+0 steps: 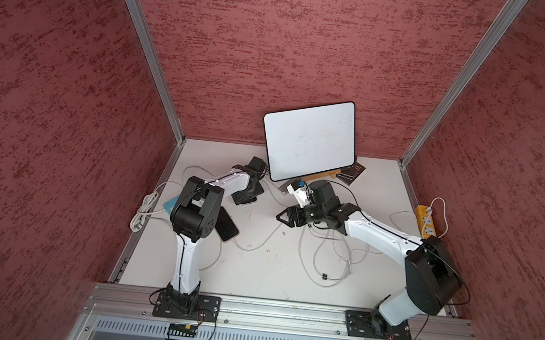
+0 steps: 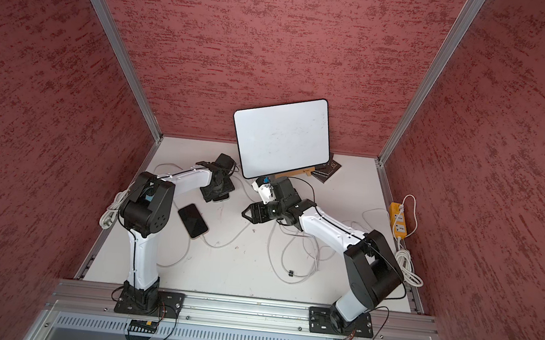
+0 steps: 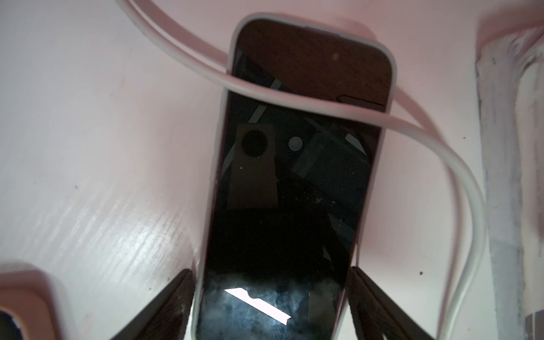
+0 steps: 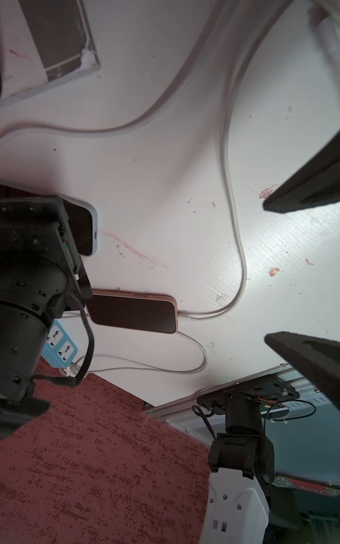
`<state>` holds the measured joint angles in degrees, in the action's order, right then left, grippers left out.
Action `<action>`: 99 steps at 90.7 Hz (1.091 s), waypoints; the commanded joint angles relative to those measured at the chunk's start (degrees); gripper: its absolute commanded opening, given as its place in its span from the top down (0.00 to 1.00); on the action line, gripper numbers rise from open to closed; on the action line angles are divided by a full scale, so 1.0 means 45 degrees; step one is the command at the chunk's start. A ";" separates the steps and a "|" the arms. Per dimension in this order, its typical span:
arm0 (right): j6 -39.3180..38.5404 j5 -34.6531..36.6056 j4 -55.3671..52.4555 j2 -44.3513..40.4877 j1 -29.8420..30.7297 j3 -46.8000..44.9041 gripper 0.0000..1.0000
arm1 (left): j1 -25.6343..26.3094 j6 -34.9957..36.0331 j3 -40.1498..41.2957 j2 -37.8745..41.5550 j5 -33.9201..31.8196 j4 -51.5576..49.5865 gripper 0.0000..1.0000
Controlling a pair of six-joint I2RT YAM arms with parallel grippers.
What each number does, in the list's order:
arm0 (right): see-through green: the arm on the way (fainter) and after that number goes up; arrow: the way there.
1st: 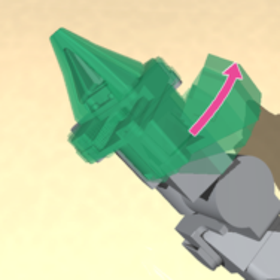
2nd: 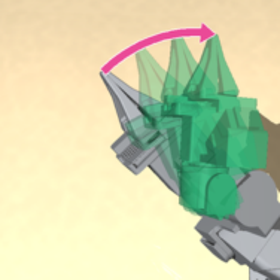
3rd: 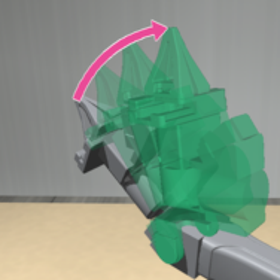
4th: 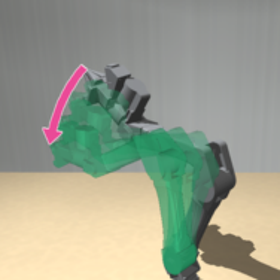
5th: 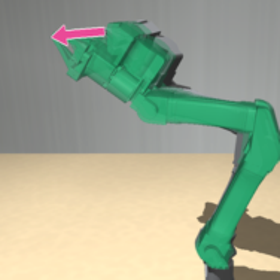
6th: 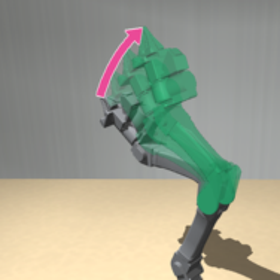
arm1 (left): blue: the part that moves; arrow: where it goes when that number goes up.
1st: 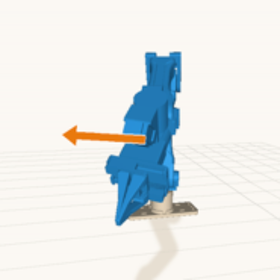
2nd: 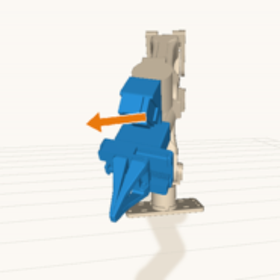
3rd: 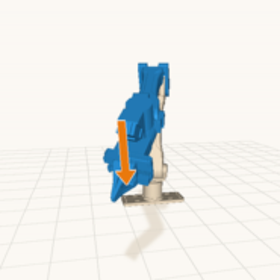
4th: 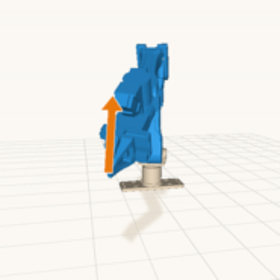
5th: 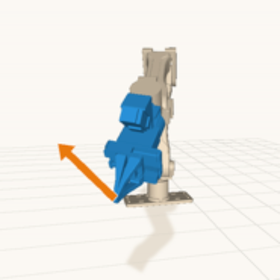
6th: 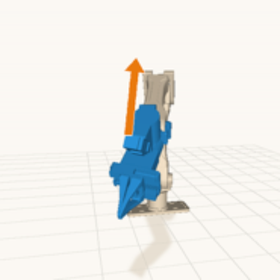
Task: Plug the charging cable into the phone
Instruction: Move the phone to the center of the board.
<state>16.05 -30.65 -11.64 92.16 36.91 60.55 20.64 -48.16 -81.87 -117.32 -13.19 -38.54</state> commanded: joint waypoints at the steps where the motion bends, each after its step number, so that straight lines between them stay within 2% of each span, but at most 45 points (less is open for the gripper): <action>1: 0.0016 -0.0170 0.0320 0.0164 -0.0076 -0.0097 0.32 | 0.0372 0.0430 0.1092 -0.0353 0.0206 -0.2043 0.20; 24: -0.0016 -0.0122 0.0338 0.0182 -0.0076 -0.0126 0.31 | 0.1674 0.0015 0.2459 0.0976 0.0218 -0.1992 0.22; 36: 0.0040 -0.0174 0.0397 0.0242 -0.0076 -0.0155 0.31 | 0.2012 0.0064 0.2443 0.1418 0.0379 -0.2043 0.11; 42: 0.0034 -0.0177 0.0436 0.0243 -0.0076 -0.0200 0.30 | 0.1908 0.0227 0.2163 0.1539 0.0143 -0.2196 0.05; 55: 0.0019 -0.0142 0.0448 0.0159 -0.0076 -0.0279 0.30 | 0.1186 0.0710 0.1442 0.1662 0.0157 -0.2276 0.04; 73: -0.0043 -0.0102 0.0418 0.0145 -0.0076 -0.0297 0.29 | 0.0633 0.1989 0.1008 0.1832 0.1614 -0.1001 0.03; 85: -0.0034 -0.0102 0.0438 0.0182 -0.0076 -0.0314 0.29 | 0.0447 0.2239 0.0841 0.1822 0.1785 -0.0588 0.03; 99: -0.0024 -0.0112 0.0458 0.0187 -0.0076 -0.0317 0.29 | -0.0042 0.2449 0.0079 0.0974 0.2210 -0.0545 0.00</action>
<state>16.05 -30.81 -10.66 92.79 36.91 59.51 22.22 -39.40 -78.15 -110.13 -5.15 -42.59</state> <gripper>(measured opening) 0.708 0.991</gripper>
